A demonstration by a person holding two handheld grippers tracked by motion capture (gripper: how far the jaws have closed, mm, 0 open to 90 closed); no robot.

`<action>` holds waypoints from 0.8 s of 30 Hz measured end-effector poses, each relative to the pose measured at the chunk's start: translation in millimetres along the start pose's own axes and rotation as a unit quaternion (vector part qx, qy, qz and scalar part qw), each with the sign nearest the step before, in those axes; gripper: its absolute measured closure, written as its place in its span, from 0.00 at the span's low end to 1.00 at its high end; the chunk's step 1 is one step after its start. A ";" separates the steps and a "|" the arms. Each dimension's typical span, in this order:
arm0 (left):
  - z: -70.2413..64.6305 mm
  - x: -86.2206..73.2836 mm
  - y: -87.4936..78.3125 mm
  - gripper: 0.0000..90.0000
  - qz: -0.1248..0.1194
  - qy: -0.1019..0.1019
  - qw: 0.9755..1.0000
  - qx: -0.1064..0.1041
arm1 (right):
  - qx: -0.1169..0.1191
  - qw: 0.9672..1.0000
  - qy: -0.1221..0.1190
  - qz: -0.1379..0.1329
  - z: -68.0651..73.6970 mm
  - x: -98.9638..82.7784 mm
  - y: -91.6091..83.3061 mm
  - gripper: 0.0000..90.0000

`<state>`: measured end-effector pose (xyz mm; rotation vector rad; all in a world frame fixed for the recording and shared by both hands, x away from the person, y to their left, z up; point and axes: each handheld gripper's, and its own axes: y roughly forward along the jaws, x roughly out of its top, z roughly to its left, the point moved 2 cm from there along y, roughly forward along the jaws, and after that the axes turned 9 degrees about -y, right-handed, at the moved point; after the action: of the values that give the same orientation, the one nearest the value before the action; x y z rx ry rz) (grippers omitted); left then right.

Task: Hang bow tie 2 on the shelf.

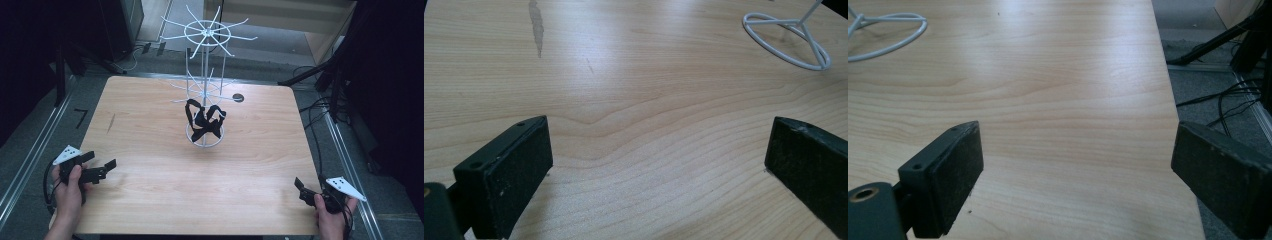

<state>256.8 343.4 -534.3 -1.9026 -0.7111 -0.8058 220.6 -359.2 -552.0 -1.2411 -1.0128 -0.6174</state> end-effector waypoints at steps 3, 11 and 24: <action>0.0 0.0 0.1 0.00 0.000 0.000 1.000 0.000 | -0.002 1.000 0.007 0.001 -4.5 -4.2 -4.9 0.07; 0.1 0.1 0.4 0.00 0.002 0.000 1.000 -0.001 | -0.005 0.999 0.035 0.009 -12.5 -10.8 -11.0 0.08; -0.3 0.2 1.0 0.00 0.004 0.001 1.000 0.001 | 0.007 0.999 0.016 0.032 -5.2 -12.6 -1.2 0.10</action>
<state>257.6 342.7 -534.5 -1.9020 -0.7026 -0.8013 215.4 -366.2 -562.5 -1.2430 -0.9457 -0.5784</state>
